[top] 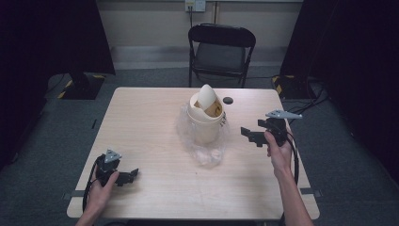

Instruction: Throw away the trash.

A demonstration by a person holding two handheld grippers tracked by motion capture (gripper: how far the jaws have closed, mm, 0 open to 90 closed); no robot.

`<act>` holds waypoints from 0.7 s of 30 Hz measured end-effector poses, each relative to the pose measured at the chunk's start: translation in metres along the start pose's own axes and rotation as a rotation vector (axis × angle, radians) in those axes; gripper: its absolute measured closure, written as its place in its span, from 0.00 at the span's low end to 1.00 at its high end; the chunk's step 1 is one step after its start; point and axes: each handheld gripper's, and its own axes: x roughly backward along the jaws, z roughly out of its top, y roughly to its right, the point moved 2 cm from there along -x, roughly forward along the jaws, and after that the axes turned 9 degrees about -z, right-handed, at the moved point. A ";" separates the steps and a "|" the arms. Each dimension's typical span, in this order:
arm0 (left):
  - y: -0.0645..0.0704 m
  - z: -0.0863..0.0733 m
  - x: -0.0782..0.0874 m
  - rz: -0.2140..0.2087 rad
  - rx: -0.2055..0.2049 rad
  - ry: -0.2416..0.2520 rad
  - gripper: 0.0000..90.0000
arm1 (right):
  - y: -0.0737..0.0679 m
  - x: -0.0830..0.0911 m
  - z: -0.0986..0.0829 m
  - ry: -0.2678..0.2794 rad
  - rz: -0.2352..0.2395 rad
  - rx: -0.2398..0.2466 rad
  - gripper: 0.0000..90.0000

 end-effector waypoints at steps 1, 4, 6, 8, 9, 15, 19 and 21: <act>0.000 0.000 0.000 0.000 0.004 0.004 0.00 | -0.001 0.002 -0.002 0.002 -0.002 0.002 0.15; 0.000 0.000 0.000 0.000 0.004 0.004 0.00 | -0.003 0.008 -0.011 0.000 -0.001 0.004 0.15; 0.000 0.000 0.000 0.000 0.004 0.004 0.00 | -0.002 0.012 -0.018 0.002 0.001 -0.014 0.15; 0.000 0.000 0.000 0.000 0.003 0.004 0.00 | -0.001 0.015 -0.028 -0.006 0.008 -0.029 0.15; 0.000 0.000 0.000 0.000 0.004 0.004 0.00 | -0.001 0.015 -0.028 -0.006 0.008 -0.029 0.15; 0.000 0.000 0.000 0.000 0.003 0.003 0.00 | 0.000 0.024 -0.048 -0.030 -0.018 -0.026 0.15; 0.000 0.000 0.000 0.000 0.003 0.004 0.00 | 0.002 0.031 -0.061 -0.032 -0.038 -0.037 0.15; 0.000 0.000 0.000 0.000 0.004 0.004 0.00 | 0.003 0.033 -0.067 -0.037 -0.048 -0.038 0.15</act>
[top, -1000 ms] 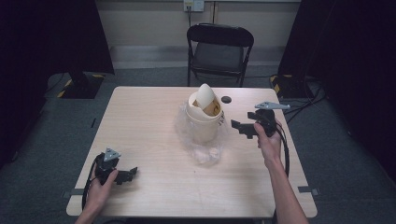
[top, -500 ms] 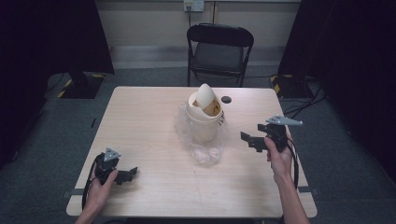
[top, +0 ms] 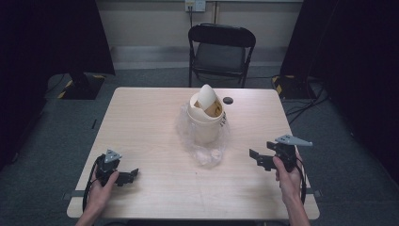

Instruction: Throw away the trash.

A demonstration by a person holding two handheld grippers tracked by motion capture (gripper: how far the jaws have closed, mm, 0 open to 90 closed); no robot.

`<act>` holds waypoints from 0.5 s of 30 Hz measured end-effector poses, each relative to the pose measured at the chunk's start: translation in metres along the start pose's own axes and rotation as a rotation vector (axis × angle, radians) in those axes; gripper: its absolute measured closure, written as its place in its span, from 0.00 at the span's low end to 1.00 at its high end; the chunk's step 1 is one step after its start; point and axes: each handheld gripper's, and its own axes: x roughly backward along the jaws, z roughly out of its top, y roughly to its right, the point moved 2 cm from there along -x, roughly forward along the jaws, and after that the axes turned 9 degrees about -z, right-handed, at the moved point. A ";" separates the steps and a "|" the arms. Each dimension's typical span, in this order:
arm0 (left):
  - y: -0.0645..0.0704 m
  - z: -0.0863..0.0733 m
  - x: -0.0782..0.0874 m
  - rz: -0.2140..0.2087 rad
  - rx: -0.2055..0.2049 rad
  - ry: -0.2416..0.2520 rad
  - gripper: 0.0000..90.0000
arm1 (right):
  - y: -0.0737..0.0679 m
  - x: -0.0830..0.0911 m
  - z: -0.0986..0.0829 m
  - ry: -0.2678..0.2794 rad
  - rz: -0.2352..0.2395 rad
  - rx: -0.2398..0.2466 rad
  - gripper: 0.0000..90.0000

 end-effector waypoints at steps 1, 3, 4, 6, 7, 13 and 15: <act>0.000 0.000 0.000 0.000 0.000 0.000 0.00 | 0.000 0.002 -0.006 -0.007 -0.012 0.003 0.15; 0.000 0.000 0.000 0.000 0.000 0.000 0.00 | 0.000 0.002 -0.010 -0.013 -0.017 0.007 0.15; 0.000 0.000 0.000 0.000 0.000 0.000 0.00 | 0.000 0.003 -0.013 -0.018 -0.024 0.011 0.15; 0.000 0.000 0.000 0.000 0.000 0.000 0.00 | 0.001 0.004 -0.020 -0.029 -0.032 0.009 0.15; 0.000 0.000 0.000 0.000 0.000 0.000 0.00 | 0.002 0.005 -0.024 -0.033 -0.035 0.009 0.15; 0.000 0.000 0.000 0.000 0.000 0.000 0.00 | 0.007 0.002 -0.045 -0.085 -0.044 0.039 0.15; 0.000 0.000 0.000 0.000 0.000 0.000 0.00 | 0.008 0.000 -0.052 -0.105 -0.053 0.036 0.15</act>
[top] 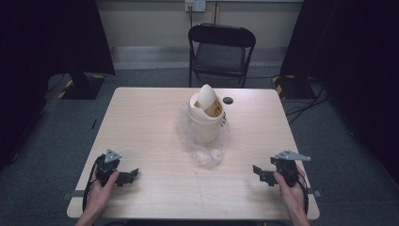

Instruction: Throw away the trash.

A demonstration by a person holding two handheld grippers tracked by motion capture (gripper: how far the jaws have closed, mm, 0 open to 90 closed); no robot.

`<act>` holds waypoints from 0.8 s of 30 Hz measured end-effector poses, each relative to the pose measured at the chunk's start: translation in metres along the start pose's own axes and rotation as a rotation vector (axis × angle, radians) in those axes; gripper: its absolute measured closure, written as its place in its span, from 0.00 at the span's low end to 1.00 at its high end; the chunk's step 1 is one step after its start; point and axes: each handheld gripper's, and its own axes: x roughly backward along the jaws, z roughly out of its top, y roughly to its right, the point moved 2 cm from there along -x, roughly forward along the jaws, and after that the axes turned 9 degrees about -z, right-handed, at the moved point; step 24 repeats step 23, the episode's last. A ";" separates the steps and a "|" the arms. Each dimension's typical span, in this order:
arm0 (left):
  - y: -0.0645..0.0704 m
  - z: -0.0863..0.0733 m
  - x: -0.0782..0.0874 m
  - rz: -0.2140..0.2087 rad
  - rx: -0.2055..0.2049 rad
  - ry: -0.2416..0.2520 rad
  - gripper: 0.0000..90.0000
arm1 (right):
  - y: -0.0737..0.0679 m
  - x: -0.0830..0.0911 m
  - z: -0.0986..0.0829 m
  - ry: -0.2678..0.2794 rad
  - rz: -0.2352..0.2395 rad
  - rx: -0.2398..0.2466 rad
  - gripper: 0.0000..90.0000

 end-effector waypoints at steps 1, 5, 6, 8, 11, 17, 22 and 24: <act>0.000 0.000 0.000 0.001 0.000 0.000 0.00 | 0.000 0.000 0.000 0.000 0.000 0.000 0.15; 0.000 0.000 0.000 0.000 0.000 0.000 0.00 | 0.003 -0.008 -0.015 -0.048 -0.022 0.015 0.15; 0.000 0.000 0.000 0.000 0.000 0.001 0.00 | 0.003 -0.008 -0.015 -0.048 -0.022 0.015 0.15; 0.000 0.000 0.000 0.001 0.000 0.000 0.00 | 0.002 -0.009 -0.017 -0.058 -0.041 0.032 0.15; 0.000 0.000 0.000 0.000 0.000 0.000 0.00 | 0.001 -0.012 -0.020 -0.070 -0.056 0.039 0.15; 0.000 0.000 0.000 0.000 0.000 0.000 0.00 | -0.001 -0.018 -0.025 -0.074 -0.101 0.071 0.15; 0.000 0.000 0.000 0.002 -0.002 0.001 0.00 | -0.003 -0.019 -0.026 -0.064 -0.129 0.072 0.14; 0.000 0.000 0.000 0.003 -0.003 0.000 0.00 | -0.003 -0.019 -0.026 -0.064 -0.129 0.072 0.14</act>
